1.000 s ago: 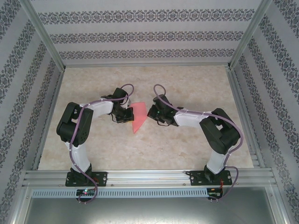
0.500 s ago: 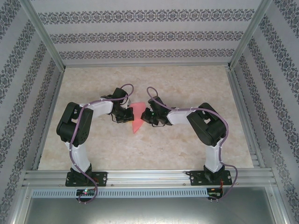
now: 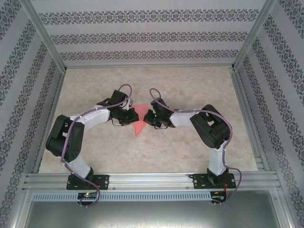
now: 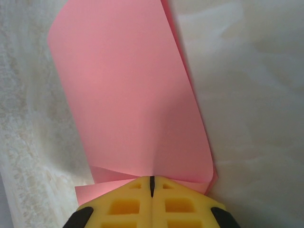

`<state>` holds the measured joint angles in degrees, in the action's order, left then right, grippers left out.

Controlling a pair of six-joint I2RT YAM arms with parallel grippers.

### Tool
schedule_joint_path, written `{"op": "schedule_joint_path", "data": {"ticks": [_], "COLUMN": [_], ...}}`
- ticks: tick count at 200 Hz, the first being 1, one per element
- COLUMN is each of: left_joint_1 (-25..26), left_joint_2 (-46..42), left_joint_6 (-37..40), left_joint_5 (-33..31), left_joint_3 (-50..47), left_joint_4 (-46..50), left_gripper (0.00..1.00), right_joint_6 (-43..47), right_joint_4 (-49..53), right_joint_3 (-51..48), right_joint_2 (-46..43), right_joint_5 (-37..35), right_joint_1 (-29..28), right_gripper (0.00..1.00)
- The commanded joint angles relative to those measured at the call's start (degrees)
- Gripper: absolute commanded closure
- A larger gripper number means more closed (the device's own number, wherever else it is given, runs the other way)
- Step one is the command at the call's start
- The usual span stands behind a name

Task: Fold a paper plane with a square sheet of paper (pick it up from the middle)
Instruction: Third fold the triangle at the center of the table.

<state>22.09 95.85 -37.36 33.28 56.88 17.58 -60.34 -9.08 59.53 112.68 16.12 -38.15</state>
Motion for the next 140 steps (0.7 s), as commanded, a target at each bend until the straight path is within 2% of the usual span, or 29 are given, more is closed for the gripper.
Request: {"op": "schedule_joint_path", "data": {"ticks": [1, 54, 140], "left_joint_1": [2.42, 3.91, 3.97], "left_joint_2": [1.96, 6.88, 8.78], "left_joint_6": [-2.50, -1.75, 1.64], "left_joint_5": [3.19, 4.09, -1.86], "left_joint_3": [-0.72, 0.16, -0.56], "left_joint_4": [-2.81, -1.39, 3.06], "left_gripper": [0.95, 0.99, 0.99], "right_joint_6": [-1.52, -2.44, -2.81], "right_joint_4": [4.98, 4.39, 5.19], "right_joint_3": [-1.24, -1.78, -2.20], "right_joint_2": [3.22, 3.98, 4.39], "right_joint_5": [-1.66, -1.11, -1.07], "right_joint_1": [-0.62, -0.77, -0.48], "right_gripper": [1.00, 1.00, 1.00]}}
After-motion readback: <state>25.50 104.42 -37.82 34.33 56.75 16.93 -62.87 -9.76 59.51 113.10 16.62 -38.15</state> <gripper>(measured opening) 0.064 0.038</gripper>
